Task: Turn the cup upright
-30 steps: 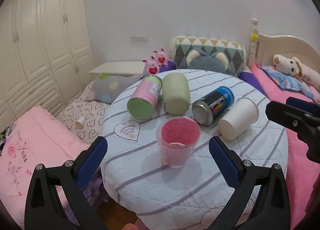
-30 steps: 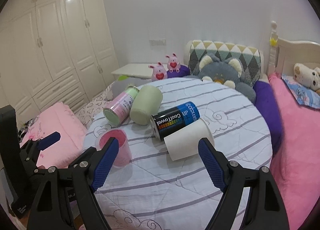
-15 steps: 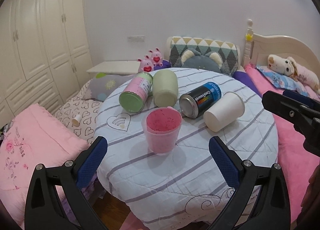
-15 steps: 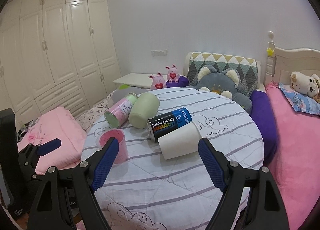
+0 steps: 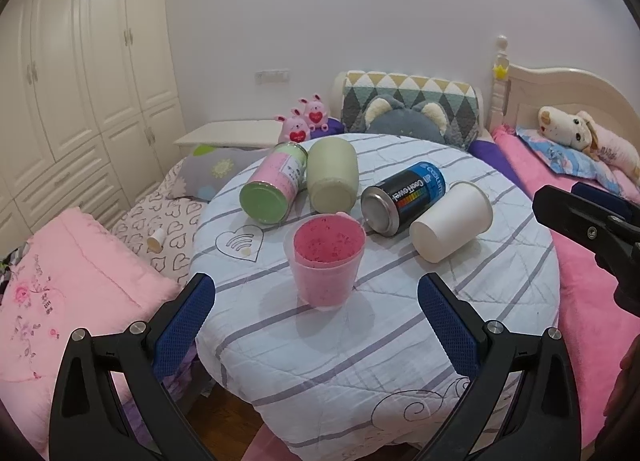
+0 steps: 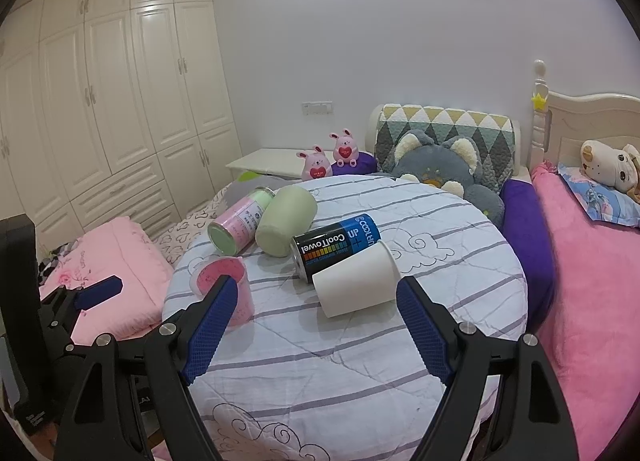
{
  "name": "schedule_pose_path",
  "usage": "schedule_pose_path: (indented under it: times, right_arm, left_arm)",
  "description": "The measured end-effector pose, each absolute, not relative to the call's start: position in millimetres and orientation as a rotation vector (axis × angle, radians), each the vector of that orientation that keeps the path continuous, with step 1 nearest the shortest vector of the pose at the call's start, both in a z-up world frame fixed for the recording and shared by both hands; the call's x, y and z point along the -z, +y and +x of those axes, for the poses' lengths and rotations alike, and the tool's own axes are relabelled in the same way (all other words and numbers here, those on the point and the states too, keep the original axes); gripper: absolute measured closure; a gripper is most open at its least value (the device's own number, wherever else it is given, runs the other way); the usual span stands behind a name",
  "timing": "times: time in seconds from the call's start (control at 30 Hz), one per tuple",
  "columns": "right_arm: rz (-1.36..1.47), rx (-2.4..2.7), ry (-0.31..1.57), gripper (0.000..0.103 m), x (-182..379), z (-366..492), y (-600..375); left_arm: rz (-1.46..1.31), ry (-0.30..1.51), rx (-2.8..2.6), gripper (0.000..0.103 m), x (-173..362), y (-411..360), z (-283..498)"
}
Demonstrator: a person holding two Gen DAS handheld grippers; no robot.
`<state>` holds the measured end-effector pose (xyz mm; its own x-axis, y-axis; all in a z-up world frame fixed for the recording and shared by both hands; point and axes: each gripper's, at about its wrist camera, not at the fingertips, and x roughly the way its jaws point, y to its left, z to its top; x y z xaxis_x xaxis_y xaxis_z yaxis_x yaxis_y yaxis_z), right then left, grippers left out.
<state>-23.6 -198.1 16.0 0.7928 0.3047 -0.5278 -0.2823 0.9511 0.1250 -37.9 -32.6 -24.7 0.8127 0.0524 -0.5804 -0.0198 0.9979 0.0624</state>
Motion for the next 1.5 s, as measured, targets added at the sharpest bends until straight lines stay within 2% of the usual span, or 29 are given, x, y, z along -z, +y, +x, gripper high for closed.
schedule_pose_path:
  times: [1.5]
  right_arm:
    - [0.021, -0.314, 0.6, 0.02, -14, -21, -189]
  left_arm:
    - [0.06, 0.609, -0.09, 0.0, 27, -21, -38]
